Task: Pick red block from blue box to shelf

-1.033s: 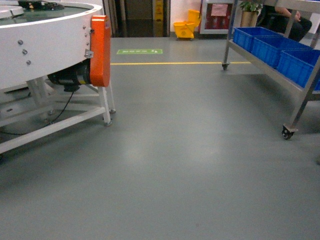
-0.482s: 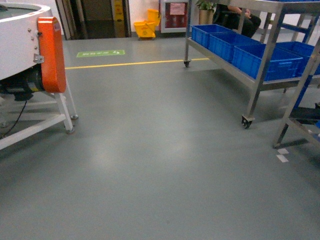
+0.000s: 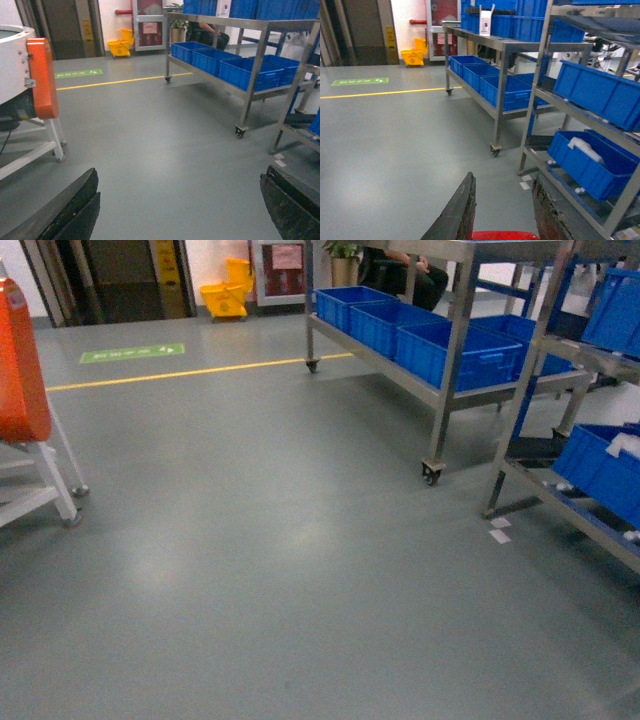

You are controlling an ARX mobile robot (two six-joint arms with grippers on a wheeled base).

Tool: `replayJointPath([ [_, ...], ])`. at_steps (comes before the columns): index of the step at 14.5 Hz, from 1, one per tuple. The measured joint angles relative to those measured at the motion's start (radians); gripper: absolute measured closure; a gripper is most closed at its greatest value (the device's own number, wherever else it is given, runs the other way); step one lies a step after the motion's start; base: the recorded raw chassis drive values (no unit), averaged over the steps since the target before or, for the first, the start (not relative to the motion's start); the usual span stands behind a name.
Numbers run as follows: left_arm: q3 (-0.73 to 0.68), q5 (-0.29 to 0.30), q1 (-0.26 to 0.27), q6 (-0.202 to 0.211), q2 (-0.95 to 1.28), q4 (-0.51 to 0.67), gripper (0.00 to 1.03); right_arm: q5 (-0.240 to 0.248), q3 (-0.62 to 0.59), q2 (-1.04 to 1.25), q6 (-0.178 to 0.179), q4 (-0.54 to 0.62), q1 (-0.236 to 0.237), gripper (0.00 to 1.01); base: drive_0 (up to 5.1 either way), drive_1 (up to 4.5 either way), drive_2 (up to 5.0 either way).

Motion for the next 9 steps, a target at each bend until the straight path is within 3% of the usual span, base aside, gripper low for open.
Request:
replayJointPath([
  [9,0.000,0.000,0.000,0.000,0.000,0.000,0.05,0.000,0.000,0.000,0.000,0.000,0.000,0.73,-1.6,-1.56,-1.6],
])
